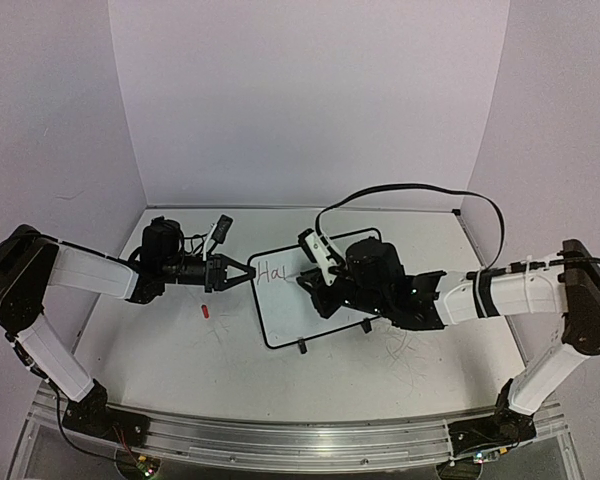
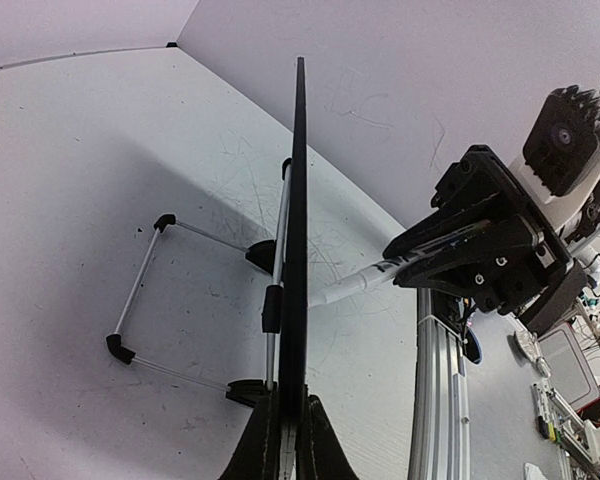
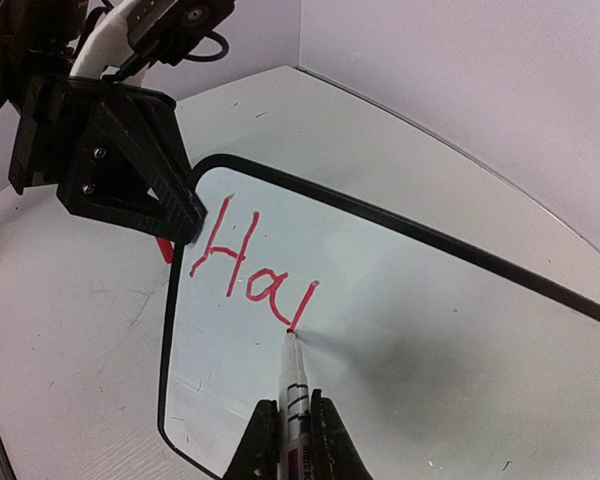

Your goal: Write a sentence on the whiteboard

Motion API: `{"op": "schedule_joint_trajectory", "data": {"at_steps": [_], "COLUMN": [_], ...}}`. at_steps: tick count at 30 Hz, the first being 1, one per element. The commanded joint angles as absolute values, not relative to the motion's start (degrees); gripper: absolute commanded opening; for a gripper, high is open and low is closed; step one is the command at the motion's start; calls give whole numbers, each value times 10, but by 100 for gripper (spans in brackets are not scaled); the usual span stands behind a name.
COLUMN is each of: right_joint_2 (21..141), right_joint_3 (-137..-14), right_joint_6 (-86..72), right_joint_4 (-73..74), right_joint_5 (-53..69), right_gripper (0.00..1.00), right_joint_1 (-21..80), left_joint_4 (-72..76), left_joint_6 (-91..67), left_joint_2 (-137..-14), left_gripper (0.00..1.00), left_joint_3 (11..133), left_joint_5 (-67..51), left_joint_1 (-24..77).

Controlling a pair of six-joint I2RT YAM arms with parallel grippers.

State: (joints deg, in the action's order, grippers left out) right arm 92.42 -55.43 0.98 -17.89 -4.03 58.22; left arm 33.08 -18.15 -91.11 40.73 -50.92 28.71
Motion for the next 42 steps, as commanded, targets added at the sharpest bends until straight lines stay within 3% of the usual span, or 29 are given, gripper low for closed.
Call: {"op": "schedule_joint_trajectory", "data": {"at_steps": [1, 16, 42], "right_joint_2": [919, 881, 921], "right_joint_3": [-542, -562, -594], "right_joint_6": [-18, -25, -5], "right_joint_4": [-179, -202, -204], "right_joint_5": [-46, -23, -59], "right_gripper": [0, 0, 0], "right_joint_1": [589, 587, 580], "left_joint_4": [335, 334, 333], "left_joint_6": [-179, -180, -178], "left_joint_2": [-897, -896, -896], "left_gripper": [0, 0, 0], "left_joint_3": [413, 414, 412], "left_joint_5": [-528, -528, -528], "left_joint_1": [287, 287, 287]}}
